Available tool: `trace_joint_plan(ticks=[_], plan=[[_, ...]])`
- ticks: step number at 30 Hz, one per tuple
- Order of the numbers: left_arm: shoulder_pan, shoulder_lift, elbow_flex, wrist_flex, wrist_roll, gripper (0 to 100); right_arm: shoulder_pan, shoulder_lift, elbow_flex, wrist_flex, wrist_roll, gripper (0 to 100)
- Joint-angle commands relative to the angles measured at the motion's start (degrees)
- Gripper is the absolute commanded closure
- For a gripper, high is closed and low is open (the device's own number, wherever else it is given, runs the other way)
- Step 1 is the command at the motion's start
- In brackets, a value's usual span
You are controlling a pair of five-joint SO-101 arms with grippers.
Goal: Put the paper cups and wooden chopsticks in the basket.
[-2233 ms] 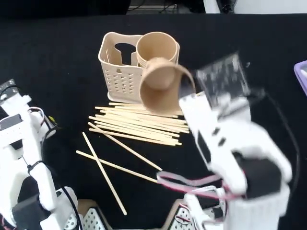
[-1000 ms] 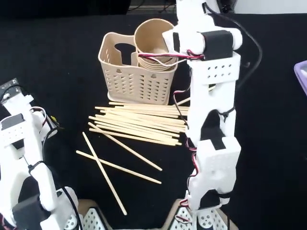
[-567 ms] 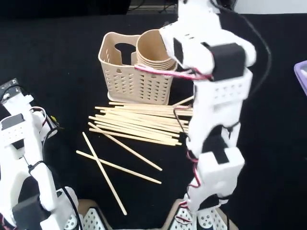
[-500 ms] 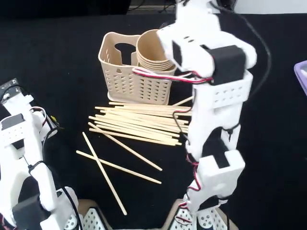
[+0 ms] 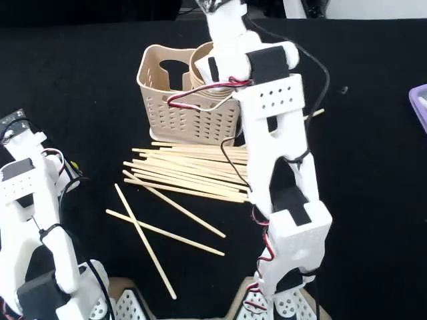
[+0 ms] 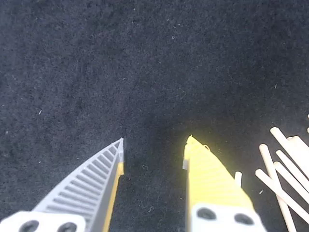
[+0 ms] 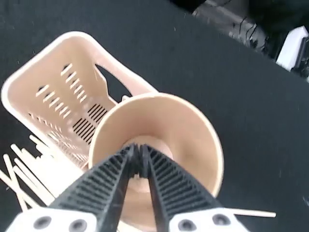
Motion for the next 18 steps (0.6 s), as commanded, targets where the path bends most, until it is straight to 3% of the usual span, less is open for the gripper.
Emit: trace_joint_plan(ticks=[1,11,18], plan=[[0.57,-1.58,-0.57,-0.62,0.26,79,-0.88,-0.04,0.57,-0.44,-0.09,98.7],[0.57,-1.58,-0.57,-0.62,0.18,79,-0.7,0.4,3.3,-5.19,0.0,98.7],[0.66,-1.58,-0.57,-0.62,0.18,79,-0.88,-3.74,-5.85,-6.86,-0.44,98.7]])
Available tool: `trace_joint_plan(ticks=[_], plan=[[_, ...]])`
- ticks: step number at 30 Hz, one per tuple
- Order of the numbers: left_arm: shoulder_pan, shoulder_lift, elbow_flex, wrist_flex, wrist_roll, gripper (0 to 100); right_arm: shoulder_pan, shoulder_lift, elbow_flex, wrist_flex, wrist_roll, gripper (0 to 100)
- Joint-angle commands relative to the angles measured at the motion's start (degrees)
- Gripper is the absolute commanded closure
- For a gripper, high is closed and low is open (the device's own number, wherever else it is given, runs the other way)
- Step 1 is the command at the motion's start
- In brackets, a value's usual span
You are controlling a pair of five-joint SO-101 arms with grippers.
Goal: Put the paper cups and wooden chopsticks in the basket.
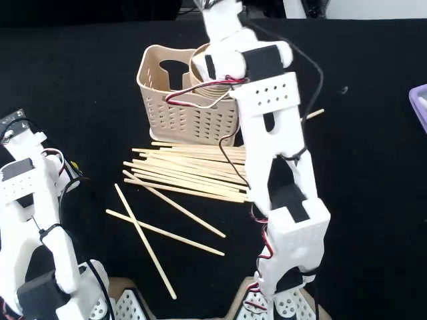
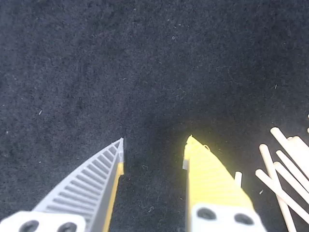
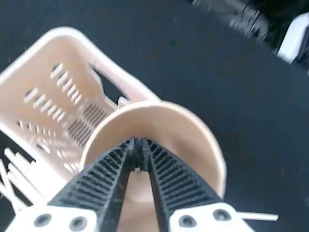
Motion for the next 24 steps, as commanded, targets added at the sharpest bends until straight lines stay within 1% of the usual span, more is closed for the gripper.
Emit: trace_joint_plan(ticks=[1,9,24], plan=[[0.66,-1.58,-0.57,-0.62,0.18,79,-0.88,-4.88,-5.67,-1.23,-0.44,98.7],[0.75,-1.58,-0.57,-0.62,0.18,79,2.02,0.92,-6.2,-6.59,-0.44,98.7],[0.66,-1.58,-0.57,-0.62,0.18,79,2.2,1.8,-5.32,-4.04,-3.25,98.7]])
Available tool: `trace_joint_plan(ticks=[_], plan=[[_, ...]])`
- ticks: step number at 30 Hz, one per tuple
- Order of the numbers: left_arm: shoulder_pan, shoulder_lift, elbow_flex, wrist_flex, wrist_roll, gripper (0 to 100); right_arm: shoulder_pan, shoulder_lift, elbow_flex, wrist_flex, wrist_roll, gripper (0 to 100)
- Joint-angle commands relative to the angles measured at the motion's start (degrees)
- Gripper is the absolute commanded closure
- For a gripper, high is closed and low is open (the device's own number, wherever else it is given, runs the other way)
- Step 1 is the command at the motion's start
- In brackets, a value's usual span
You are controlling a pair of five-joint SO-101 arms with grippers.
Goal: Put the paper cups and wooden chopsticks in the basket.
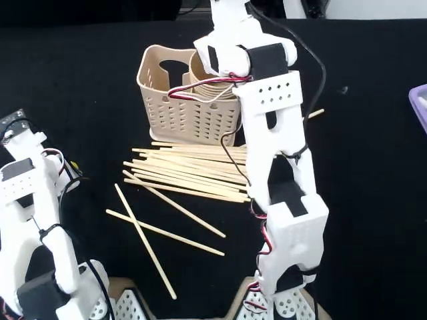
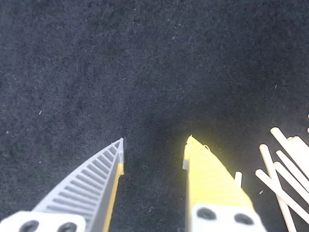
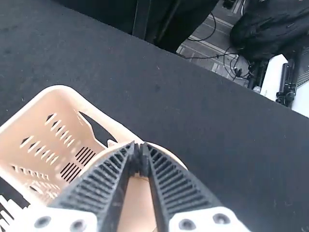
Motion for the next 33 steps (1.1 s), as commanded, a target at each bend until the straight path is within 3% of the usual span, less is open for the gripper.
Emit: trace_joint_plan(ticks=[1,14,23,28,33], plan=[[0.66,-1.58,-0.57,-0.62,0.18,79,1.23,-0.57,-0.75,0.09,-0.53,98.7],[0.75,-1.58,-0.57,-0.62,0.18,79,1.32,-1.8,4.0,-2.46,-0.53,98.7],[0.66,-1.58,-0.57,-0.62,0.18,79,3.87,-13.23,1.98,-0.88,-0.62,98.7],[0.75,-1.58,-0.57,-0.62,0.18,79,9.32,-16.75,1.98,-0.79,-9.67,98.7],[0.75,-1.49,-0.57,-0.62,0.18,79,6.68,-19.91,4.0,1.14,-6.07,98.7]])
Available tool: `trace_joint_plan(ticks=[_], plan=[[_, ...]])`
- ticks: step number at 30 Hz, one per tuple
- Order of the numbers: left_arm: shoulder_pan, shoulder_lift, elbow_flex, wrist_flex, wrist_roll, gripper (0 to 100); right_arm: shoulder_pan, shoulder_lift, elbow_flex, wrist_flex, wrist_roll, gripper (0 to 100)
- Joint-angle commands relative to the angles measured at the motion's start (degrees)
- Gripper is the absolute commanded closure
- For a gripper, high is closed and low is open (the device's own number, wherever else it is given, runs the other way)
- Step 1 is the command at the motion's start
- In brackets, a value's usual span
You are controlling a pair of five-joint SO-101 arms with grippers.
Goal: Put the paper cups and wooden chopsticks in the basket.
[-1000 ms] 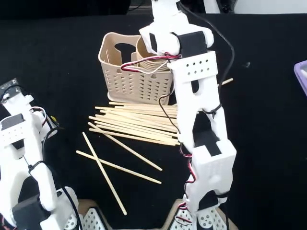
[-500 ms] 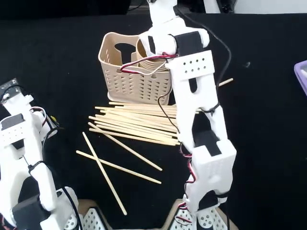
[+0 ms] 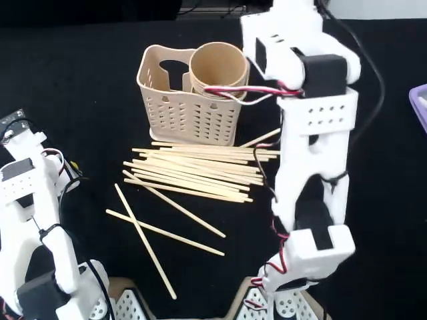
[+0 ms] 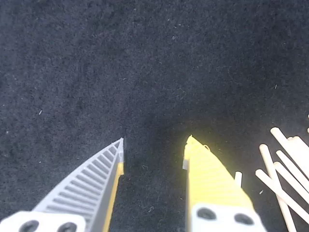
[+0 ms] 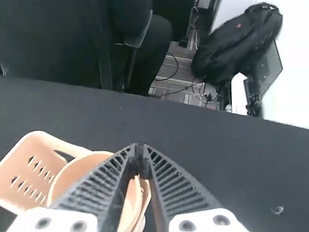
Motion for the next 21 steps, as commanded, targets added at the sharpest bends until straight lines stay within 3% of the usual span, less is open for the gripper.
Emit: trace_joint_plan(ticks=[1,6,10,21], plan=[[0.66,-1.49,-0.57,-0.62,0.18,79,-1.85,-5.67,0.48,1.58,1.41,98.7],[0.66,-1.49,-0.57,-0.62,0.18,79,-2.46,-13.85,8.75,-0.35,1.67,98.7],[0.75,-1.49,-0.57,-0.62,0.18,79,-2.29,-22.02,22.99,-7.65,1.67,98.7],[0.92,-1.23,-0.57,-0.7,0.18,79,-1.23,-32.4,74.51,-64.44,1.76,98.6]])
